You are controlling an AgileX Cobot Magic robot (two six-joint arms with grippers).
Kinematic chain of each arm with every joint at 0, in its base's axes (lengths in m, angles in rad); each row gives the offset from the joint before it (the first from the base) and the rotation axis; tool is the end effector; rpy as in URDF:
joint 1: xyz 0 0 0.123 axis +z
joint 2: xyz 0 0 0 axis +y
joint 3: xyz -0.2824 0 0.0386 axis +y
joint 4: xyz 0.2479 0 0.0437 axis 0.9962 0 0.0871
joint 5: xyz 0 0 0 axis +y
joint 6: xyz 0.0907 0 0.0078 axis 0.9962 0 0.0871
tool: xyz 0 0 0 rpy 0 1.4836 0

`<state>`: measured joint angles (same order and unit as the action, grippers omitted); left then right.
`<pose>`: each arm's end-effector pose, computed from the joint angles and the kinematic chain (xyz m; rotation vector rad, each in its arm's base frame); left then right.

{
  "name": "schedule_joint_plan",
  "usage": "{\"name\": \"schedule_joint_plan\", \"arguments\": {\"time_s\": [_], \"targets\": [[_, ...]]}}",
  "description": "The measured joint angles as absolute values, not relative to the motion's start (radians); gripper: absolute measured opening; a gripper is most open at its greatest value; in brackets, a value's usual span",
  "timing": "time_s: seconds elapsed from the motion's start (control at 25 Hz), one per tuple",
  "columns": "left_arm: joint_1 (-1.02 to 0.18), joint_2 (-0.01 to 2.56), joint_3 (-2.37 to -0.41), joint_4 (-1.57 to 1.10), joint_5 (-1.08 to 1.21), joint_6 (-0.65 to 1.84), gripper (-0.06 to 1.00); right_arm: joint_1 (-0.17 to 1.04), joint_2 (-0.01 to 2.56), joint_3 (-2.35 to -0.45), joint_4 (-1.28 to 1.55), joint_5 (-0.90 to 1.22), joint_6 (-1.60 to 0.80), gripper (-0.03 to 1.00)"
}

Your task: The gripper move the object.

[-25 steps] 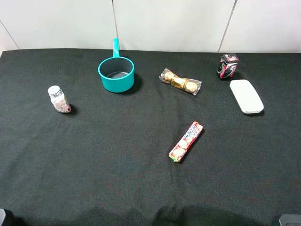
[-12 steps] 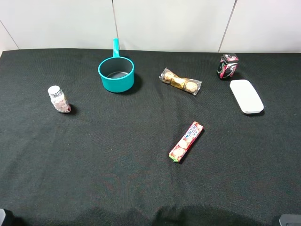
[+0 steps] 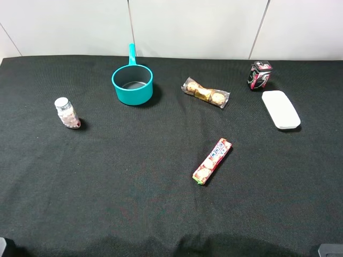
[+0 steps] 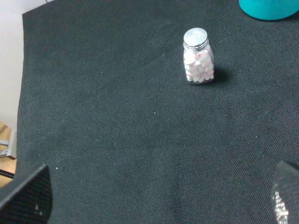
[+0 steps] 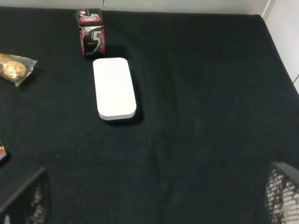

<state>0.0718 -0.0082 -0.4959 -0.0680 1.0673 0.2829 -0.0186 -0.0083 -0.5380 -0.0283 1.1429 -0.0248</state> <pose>-0.0056 -0.0058 0.2756 0.2193 2.0360 0.1400 -0.0142 -0.0021 0.2809 -0.0029 2.0804 -0.0604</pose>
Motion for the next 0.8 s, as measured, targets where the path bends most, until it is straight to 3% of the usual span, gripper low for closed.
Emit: {"name": "schedule_joint_plan", "arguments": {"time_s": [0.8], "targets": [[0.072, -0.008, -0.496, -0.068, 1.067, 0.283, 0.99, -0.019, -0.008, -0.498, -0.022, 1.032, 0.008, 0.69]]}}
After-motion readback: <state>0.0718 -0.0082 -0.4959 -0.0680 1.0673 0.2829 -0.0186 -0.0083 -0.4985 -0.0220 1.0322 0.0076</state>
